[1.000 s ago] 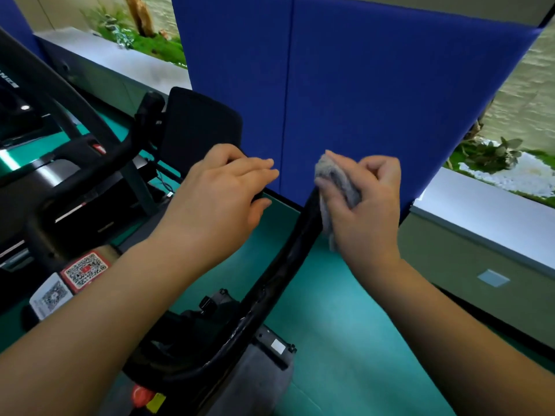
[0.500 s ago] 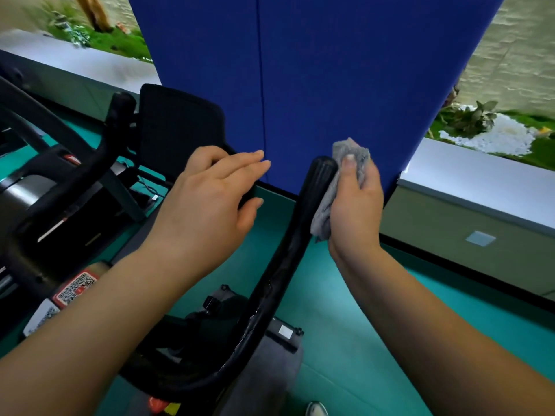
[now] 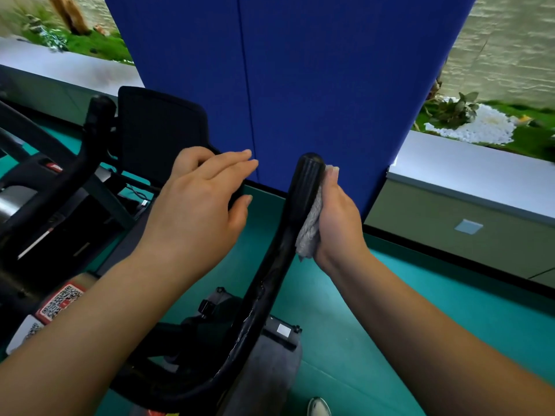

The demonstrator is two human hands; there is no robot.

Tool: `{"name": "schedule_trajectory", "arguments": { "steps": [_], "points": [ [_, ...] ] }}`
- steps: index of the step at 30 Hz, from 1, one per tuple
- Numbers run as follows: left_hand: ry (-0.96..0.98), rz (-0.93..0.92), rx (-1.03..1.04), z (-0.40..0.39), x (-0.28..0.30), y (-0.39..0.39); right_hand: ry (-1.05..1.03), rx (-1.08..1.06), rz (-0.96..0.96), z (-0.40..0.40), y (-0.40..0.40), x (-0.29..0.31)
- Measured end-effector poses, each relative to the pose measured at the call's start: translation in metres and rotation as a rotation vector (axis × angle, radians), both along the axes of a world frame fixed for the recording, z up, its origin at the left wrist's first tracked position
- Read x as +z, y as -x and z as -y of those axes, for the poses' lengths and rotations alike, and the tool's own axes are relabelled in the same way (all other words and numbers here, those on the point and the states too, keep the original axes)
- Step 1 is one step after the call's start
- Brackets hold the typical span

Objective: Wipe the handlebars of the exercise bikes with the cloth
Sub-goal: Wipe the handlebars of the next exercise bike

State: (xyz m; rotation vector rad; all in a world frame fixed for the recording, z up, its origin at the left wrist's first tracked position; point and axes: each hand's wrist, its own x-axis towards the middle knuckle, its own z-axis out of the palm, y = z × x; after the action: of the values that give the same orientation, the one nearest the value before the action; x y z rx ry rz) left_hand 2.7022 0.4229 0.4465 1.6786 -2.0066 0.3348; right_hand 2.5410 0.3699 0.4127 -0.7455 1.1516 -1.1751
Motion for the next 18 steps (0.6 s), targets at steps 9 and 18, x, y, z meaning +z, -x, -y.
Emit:
{"name": "schedule_trajectory", "arguments": {
  "steps": [9, 18],
  "points": [
    [-0.012, -0.016, -0.029, 0.001, 0.001, -0.004, 0.058, -0.003, -0.008, -0.005, 0.002, 0.003],
    [-0.046, -0.043, -0.065, 0.001, 0.001, -0.01, 0.39, -0.153, -0.443, -0.012, 0.017, 0.0]
  ]
}}
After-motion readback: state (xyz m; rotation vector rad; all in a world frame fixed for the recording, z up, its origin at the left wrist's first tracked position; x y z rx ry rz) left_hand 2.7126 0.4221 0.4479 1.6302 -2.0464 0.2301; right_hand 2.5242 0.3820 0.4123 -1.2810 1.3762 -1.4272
